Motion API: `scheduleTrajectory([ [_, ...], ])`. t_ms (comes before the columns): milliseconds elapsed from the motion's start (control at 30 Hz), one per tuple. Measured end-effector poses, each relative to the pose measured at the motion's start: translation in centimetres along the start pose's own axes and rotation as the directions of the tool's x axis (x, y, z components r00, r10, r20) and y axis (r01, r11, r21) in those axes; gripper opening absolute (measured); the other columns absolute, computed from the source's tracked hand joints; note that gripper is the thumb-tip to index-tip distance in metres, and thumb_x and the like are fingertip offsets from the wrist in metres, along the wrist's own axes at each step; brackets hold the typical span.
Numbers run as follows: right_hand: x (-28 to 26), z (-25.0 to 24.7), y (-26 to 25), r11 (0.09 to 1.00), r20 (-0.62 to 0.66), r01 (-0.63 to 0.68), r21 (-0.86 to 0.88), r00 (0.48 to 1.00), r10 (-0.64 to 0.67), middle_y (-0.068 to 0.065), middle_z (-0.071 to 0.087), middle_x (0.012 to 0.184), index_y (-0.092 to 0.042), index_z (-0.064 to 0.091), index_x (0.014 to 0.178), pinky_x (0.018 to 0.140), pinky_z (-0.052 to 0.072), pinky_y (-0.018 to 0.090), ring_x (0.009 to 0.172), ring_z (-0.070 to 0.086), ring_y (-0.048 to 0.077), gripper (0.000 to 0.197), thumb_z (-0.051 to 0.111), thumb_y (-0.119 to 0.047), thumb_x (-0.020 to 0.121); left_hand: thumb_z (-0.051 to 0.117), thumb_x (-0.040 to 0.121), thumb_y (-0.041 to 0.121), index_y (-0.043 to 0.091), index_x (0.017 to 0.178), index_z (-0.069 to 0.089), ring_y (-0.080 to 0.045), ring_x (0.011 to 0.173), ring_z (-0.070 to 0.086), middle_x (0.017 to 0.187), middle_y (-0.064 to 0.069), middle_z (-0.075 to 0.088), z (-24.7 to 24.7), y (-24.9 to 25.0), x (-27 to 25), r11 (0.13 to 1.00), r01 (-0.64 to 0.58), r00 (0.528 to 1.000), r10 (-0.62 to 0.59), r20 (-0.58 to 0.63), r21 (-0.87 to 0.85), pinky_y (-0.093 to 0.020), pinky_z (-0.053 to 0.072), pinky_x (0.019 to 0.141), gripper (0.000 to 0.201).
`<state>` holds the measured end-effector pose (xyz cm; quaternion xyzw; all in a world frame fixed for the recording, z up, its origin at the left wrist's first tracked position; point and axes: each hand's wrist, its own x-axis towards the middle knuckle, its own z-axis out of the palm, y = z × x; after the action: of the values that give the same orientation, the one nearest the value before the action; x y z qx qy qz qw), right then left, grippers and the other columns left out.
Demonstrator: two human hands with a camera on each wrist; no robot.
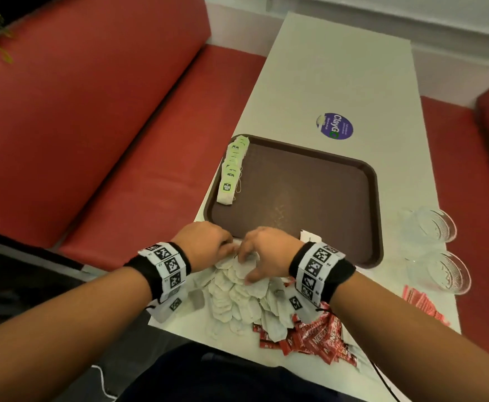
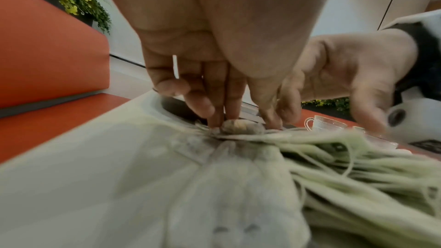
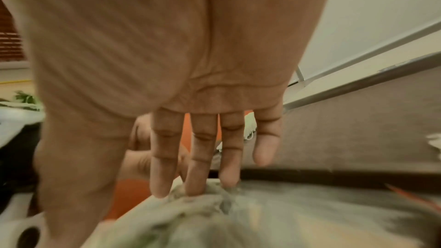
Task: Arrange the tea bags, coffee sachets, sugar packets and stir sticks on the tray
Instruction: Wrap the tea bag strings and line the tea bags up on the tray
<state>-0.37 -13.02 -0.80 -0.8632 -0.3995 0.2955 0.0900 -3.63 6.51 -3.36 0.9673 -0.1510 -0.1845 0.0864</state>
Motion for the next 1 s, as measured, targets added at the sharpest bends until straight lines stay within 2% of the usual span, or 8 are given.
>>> scheduleTrajectory([
  [133, -1.0, 1.4, 0.1, 0.999, -0.021, -0.022, -0.028, 1.0, 0.022, -0.006, 0.055, 0.123, -0.027, 0.072, 0.11, 0.095, 0.044, 0.034, 0.114, 0.048, 0.016, 0.039, 0.078, -0.046, 0.077, 0.045, 0.093, 0.057, 0.025, 0.102, 0.07, -0.026, 0.093, 0.066, 0.097, -0.001, 0.071, -0.1, 1.4, 1.0, 0.985, 0.058, 0.998, -0.055, -0.024, 0.16, -0.034, 0.053, 0.073, 0.042],
  [233, -1.3, 2.1, 0.3, 0.999, -0.088, -0.021, 0.026, 0.996, 0.023, -0.006, 0.061, 0.12, -0.025, 0.075, 0.101, 0.093, 0.048, 0.035, 0.109, 0.057, 0.017, 0.022, 0.072, -0.035, 0.081, 0.049, 0.092, 0.056, 0.024, 0.103, 0.07, -0.026, 0.094, 0.067, 0.098, -0.002, 0.071, -0.3, 2.1, 1.3, 0.973, 0.065, 0.998, -0.066, -0.002, 0.221, -0.033, 0.05, 0.071, 0.04],
  [333, -1.7, 2.1, 0.6, 0.993, -0.147, -0.069, 0.092, 0.986, 0.082, -0.007, 0.066, 0.111, -0.022, 0.074, 0.101, 0.089, 0.051, 0.035, 0.1, 0.061, 0.016, 0.02, 0.067, -0.029, 0.084, 0.052, 0.09, 0.049, 0.025, 0.098, 0.072, -0.026, 0.089, 0.067, 0.094, -0.002, 0.072, -0.4, 2.2, 1.3, 0.978, 0.086, 0.996, -0.086, -0.009, 0.191, -0.033, 0.055, 0.073, 0.033],
  [467, -2.5, 1.7, 0.8, 0.97, -0.241, -0.1, 0.221, 0.958, 0.154, -0.01, 0.064, 0.091, -0.021, 0.068, 0.091, 0.081, 0.052, 0.035, 0.086, 0.062, 0.016, 0.01, 0.064, -0.029, 0.086, 0.057, 0.09, 0.041, 0.027, 0.093, 0.074, -0.02, 0.086, 0.067, 0.089, 0.003, 0.072, -0.7, 1.9, 1.1, 0.995, 0.06, 0.998, -0.06, -0.006, 0.081, -0.032, 0.054, 0.072, 0.022],
  [600, -2.7, 1.4, 1.2, 0.905, -0.318, -0.121, 0.409, 0.91, 0.265, -0.006, 0.071, 0.091, -0.023, 0.066, 0.091, 0.072, 0.054, 0.033, 0.074, 0.062, 0.012, 0.012, 0.054, -0.024, 0.091, 0.063, 0.088, 0.033, 0.029, 0.089, 0.072, -0.01, 0.078, 0.064, 0.078, 0.012, 0.067, -1.4, 0.6, 0.6, 0.986, 0.009, 0.997, -0.021, -0.07, -0.169, -0.028, 0.052, 0.072, 0.01],
  [700, -2.4, 0.9, 1.6, 0.868, -0.367, -0.117, 0.483, 0.873, 0.322, -0.002, 0.065, 0.078, -0.025, 0.046, 0.077, 0.061, 0.046, 0.034, 0.061, 0.052, 0.014, 0.018, 0.049, -0.022, 0.094, 0.069, 0.089, 0.028, 0.027, 0.09, 0.072, -0.005, 0.072, 0.06, 0.078, 0.012, 0.066, -2.3, 0.0, 0.4, 0.922, -0.116, 0.985, 0.058, -0.164, -0.368, -0.024, 0.049, 0.068, 0.003],
  [867, -1.5, -0.2, 1.6, 0.799, -0.377, -0.074, 0.596, 0.853, 0.36, 0.013, 0.069, 0.074, -0.017, 0.038, 0.082, 0.059, 0.049, 0.035, 0.054, 0.06, 0.005, 0.017, 0.046, -0.015, 0.097, 0.071, 0.091, 0.021, 0.027, 0.087, 0.069, -0.001, 0.065, 0.055, 0.07, 0.018, 0.063, -3.5, -0.5, 1.2, 0.8, -0.167, 0.969, 0.025, -0.246, -0.576, -0.015, 0.045, 0.065, 0.007],
  [1000, -0.7, -0.9, 1.5, 0.736, -0.388, 0.011, 0.677, 0.855, 0.345, 0.004, 0.067, 0.097, -0.02, 0.048, 0.105, 0.064, 0.06, 0.034, 0.077, 0.068, 0.018, 0.014, 0.059, -0.026, 0.098, 0.07, 0.091, 0.016, 0.025, 0.09, 0.07, -0.006, 0.07, 0.058, 0.079, 0.006, 0.068, -3.8, -0.4, 1.9, 0.707, -0.186, 0.966, 0.006, -0.257, -0.682, -0.024, 0.05, 0.069, 0.009],
])
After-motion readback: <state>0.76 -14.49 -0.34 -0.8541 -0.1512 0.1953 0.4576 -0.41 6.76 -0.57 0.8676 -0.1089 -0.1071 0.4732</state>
